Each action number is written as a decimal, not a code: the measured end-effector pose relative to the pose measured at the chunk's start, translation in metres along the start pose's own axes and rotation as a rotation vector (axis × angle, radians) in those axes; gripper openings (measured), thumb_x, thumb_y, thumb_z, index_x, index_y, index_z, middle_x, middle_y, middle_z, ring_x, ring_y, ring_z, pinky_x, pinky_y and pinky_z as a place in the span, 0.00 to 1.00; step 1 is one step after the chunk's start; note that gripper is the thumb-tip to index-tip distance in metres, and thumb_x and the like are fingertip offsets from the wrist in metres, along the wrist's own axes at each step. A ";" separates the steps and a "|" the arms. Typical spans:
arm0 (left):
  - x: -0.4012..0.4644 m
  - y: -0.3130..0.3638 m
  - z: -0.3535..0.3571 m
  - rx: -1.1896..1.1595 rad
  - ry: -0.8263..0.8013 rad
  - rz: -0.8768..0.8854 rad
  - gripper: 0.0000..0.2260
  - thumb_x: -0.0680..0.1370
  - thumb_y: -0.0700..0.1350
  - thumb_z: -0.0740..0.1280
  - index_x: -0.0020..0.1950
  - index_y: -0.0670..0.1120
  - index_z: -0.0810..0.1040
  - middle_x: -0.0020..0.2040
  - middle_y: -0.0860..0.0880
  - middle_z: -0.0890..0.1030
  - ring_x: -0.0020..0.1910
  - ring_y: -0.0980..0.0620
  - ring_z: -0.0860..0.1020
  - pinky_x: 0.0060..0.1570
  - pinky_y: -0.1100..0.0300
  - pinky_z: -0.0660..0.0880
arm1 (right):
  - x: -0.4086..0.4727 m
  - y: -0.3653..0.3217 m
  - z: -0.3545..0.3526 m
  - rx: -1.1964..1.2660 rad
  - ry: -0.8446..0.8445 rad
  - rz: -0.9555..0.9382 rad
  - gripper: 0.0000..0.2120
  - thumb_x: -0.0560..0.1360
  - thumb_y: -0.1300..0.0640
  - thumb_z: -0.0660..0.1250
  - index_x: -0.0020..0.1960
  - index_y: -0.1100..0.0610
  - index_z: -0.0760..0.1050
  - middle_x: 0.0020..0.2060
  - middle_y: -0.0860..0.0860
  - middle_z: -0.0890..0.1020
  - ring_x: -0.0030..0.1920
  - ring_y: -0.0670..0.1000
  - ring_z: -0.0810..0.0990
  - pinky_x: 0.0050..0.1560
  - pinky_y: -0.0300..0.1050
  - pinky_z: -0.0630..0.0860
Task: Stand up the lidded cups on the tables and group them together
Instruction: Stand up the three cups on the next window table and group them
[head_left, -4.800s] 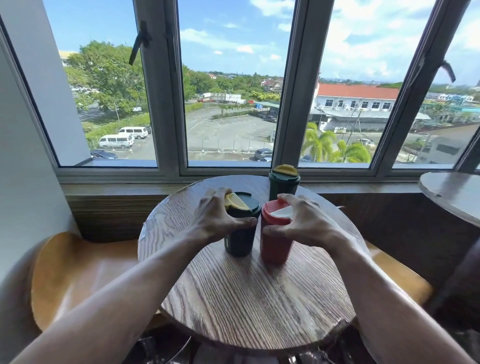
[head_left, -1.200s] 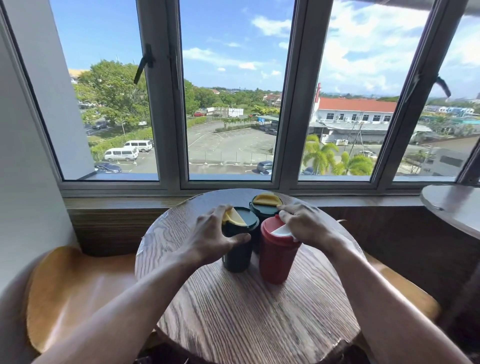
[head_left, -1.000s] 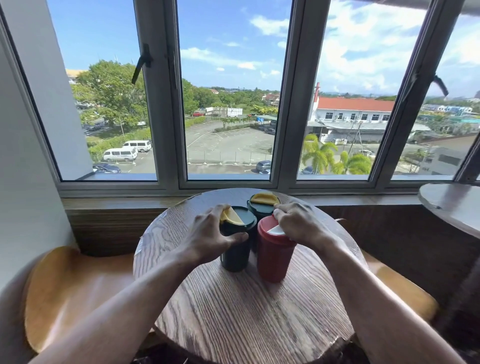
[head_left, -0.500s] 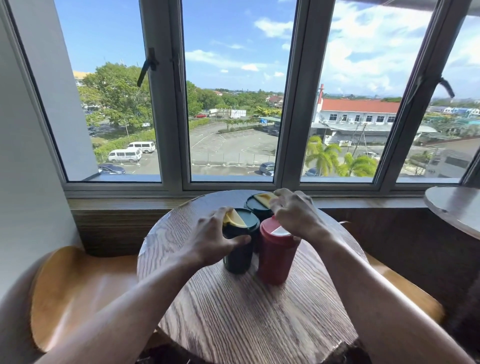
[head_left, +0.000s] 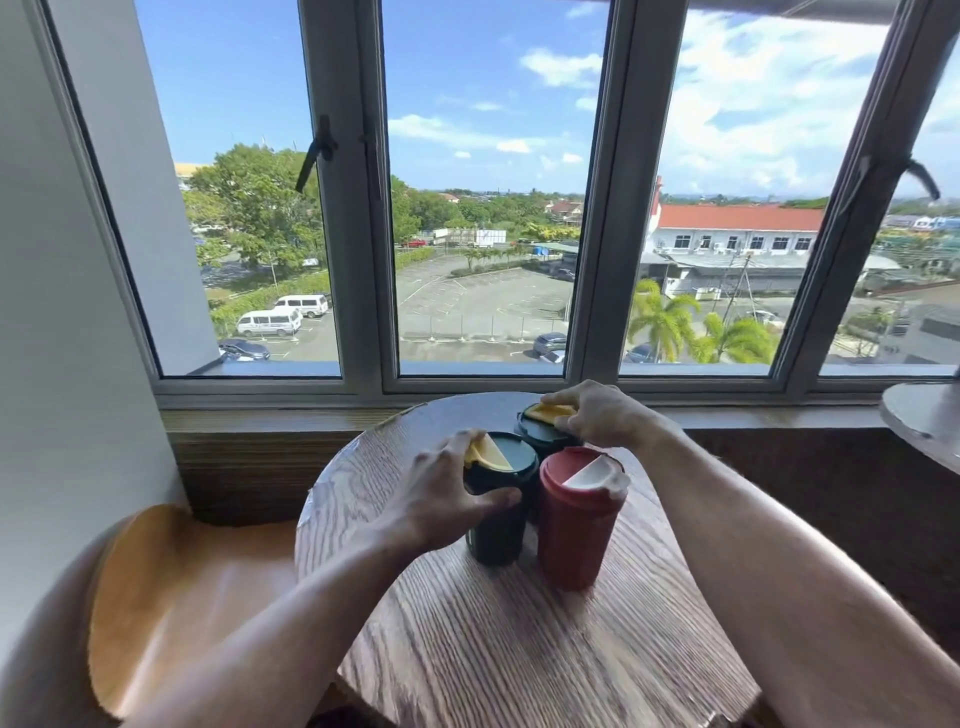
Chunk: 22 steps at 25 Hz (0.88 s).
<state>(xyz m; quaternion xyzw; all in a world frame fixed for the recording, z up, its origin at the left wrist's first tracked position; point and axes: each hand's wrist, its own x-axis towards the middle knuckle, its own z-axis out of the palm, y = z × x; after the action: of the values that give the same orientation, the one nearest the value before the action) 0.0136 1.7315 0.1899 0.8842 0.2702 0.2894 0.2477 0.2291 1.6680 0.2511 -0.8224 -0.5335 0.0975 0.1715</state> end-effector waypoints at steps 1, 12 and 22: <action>0.000 0.000 0.000 -0.002 -0.001 -0.001 0.36 0.68 0.59 0.74 0.71 0.48 0.66 0.61 0.48 0.78 0.51 0.56 0.75 0.47 0.68 0.69 | 0.002 0.003 0.001 -0.001 -0.005 -0.008 0.20 0.78 0.55 0.63 0.69 0.45 0.72 0.69 0.53 0.73 0.66 0.55 0.71 0.67 0.47 0.64; 0.001 -0.011 0.003 0.011 -0.021 -0.031 0.39 0.65 0.65 0.72 0.72 0.53 0.64 0.63 0.48 0.76 0.57 0.52 0.76 0.56 0.57 0.74 | -0.009 0.017 0.015 0.114 0.152 -0.082 0.27 0.78 0.45 0.62 0.75 0.49 0.63 0.73 0.52 0.67 0.73 0.53 0.64 0.72 0.49 0.60; 0.001 -0.007 0.006 -0.040 0.062 -0.041 0.46 0.62 0.64 0.75 0.73 0.47 0.64 0.66 0.46 0.75 0.57 0.52 0.76 0.55 0.64 0.70 | -0.104 0.015 0.010 0.118 0.037 -0.066 0.43 0.63 0.43 0.79 0.73 0.50 0.66 0.59 0.44 0.78 0.56 0.41 0.73 0.49 0.27 0.66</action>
<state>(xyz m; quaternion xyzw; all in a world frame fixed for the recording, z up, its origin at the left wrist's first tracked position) 0.0158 1.7355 0.1821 0.8640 0.2900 0.3166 0.2629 0.1954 1.5699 0.2342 -0.7947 -0.5503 0.1080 0.2324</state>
